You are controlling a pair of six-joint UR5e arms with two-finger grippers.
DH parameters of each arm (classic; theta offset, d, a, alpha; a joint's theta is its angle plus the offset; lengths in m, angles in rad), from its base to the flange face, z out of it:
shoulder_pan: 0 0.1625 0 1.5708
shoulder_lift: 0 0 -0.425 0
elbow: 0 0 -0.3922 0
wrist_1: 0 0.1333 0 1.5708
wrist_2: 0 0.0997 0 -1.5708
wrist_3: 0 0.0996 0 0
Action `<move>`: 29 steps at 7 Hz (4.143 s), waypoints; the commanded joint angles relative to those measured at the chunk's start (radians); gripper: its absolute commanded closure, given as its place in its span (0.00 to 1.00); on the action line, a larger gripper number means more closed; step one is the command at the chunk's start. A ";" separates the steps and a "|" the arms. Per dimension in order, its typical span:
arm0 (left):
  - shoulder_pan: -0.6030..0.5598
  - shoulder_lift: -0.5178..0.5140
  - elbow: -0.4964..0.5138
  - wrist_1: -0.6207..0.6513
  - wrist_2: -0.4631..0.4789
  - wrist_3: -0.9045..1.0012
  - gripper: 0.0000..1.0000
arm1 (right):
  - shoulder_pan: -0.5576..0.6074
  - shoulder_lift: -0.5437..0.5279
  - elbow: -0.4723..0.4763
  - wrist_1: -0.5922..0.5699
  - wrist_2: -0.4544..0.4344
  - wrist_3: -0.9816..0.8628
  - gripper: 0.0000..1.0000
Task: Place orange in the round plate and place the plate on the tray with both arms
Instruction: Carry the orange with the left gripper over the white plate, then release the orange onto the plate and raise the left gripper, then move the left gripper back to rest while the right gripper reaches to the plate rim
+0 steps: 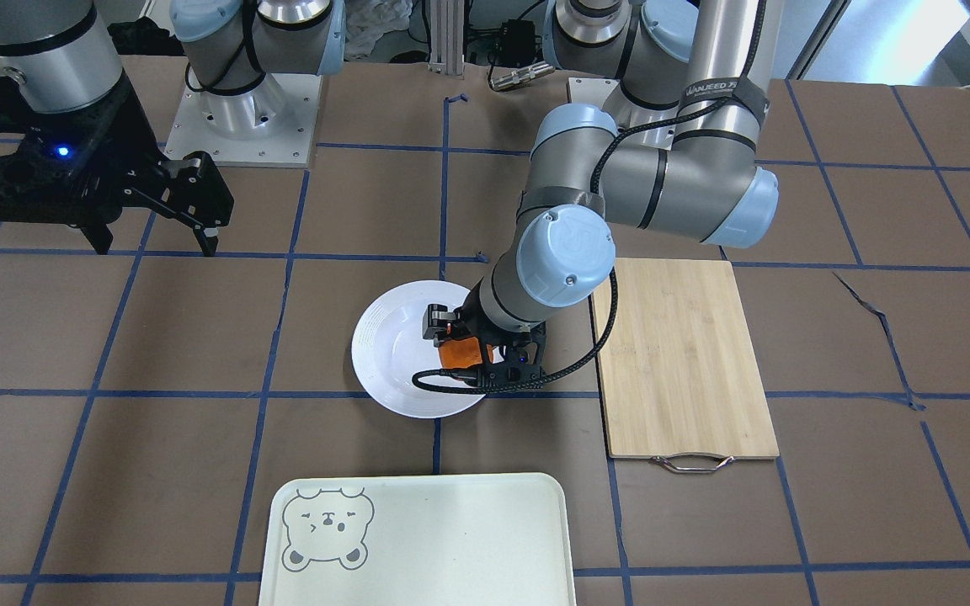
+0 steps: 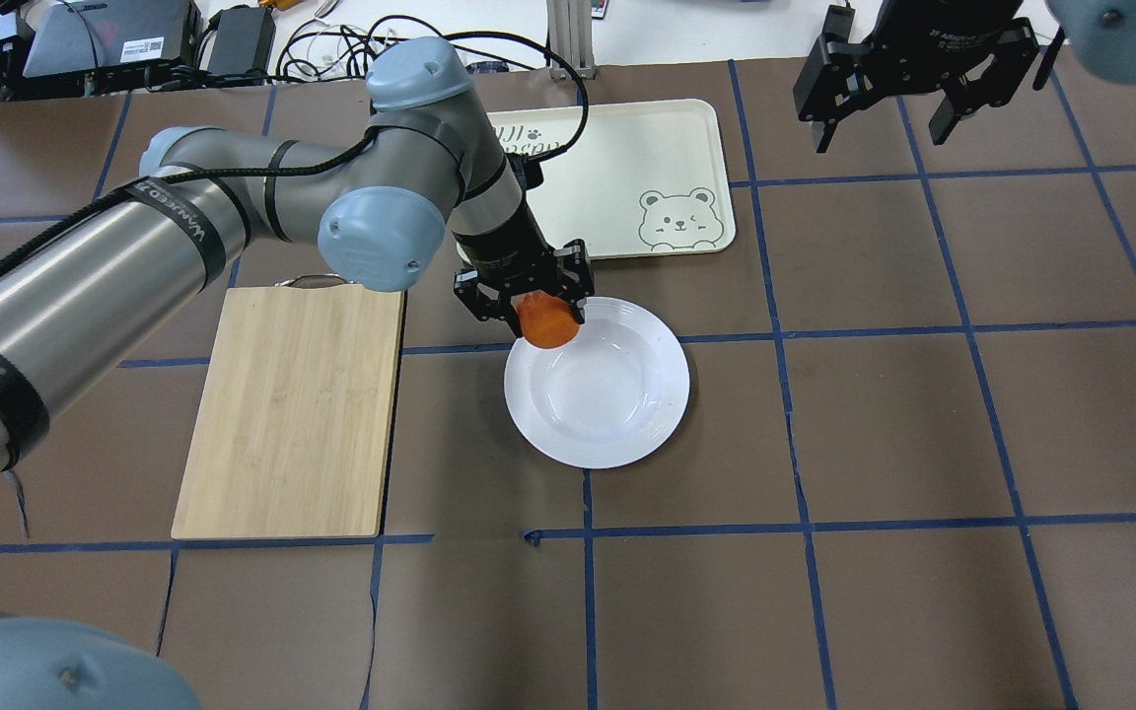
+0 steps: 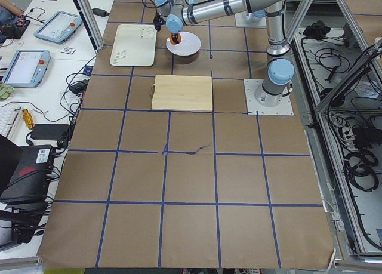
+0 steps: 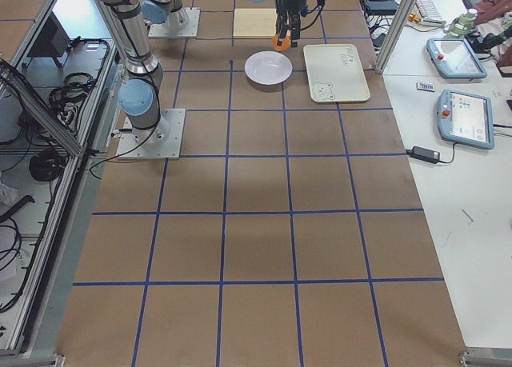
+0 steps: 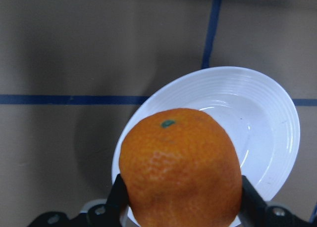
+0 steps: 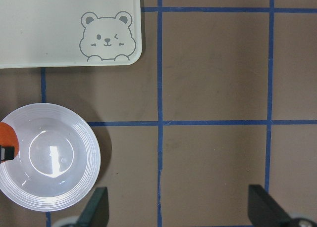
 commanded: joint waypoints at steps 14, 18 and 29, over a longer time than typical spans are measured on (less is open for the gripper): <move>0.245 0.409 0.159 -0.254 0.296 0.158 0.00 | 0.017 0.205 0.128 -0.090 0.277 0.042 0.00; 0.237 0.428 0.154 -0.266 0.320 0.159 0.00 | 0.017 0.219 0.522 -0.605 0.505 0.062 0.00; 0.248 0.432 0.157 -0.263 0.312 0.161 0.00 | 0.071 0.280 0.716 -1.037 0.502 0.346 0.14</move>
